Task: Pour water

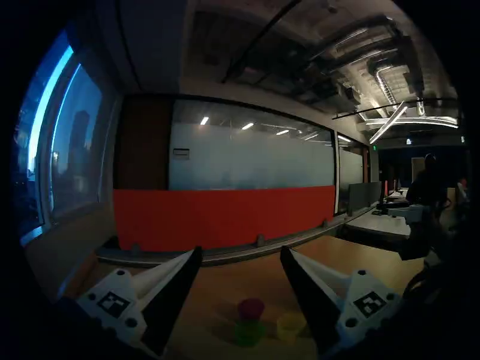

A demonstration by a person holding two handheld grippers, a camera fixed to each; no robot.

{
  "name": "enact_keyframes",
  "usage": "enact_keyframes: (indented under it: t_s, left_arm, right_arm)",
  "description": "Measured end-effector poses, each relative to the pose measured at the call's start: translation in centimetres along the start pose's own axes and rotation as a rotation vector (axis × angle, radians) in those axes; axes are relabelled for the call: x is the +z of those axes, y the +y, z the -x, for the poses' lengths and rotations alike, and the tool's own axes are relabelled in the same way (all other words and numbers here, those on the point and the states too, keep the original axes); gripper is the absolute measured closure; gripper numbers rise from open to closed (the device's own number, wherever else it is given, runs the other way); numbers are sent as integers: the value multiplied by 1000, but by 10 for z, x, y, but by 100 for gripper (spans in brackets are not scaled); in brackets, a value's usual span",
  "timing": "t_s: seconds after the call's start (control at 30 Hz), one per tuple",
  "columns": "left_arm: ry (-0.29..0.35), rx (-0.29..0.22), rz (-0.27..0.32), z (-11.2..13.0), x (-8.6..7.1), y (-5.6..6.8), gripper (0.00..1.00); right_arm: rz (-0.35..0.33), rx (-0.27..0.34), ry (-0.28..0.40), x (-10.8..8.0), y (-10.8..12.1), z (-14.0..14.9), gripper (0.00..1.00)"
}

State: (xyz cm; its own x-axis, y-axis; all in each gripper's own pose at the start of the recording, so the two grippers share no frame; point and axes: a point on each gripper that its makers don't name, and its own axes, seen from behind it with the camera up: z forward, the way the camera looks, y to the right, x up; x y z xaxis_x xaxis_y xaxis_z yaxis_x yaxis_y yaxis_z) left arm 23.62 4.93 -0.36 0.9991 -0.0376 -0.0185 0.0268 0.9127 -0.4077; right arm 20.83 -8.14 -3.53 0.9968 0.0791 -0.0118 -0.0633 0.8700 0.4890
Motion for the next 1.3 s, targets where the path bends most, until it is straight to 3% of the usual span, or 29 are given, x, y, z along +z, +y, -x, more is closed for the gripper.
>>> enact_keyframes:
  t_s: [0.2, 0.57, 0.9, 1.3]
  left_arm:
    - [6, -6, 39, -3, 3, 7, 4]
    - [-38, 30, 102, 9, 6, 23, 4]
    - [-118, 4, 206, 35, 7, 46, 3]
    - [-181, 32, 209, 69, 15, 42, 3]
  right_arm:
    - [-41, 9, -2, 2, -7, -1, 0]
    - [-162, -16, -43, 1, -35, 7, 1]
    - [-261, -44, -135, 3, -59, 34, 0]
    - [-342, -106, -222, 3, -74, 66, 0]
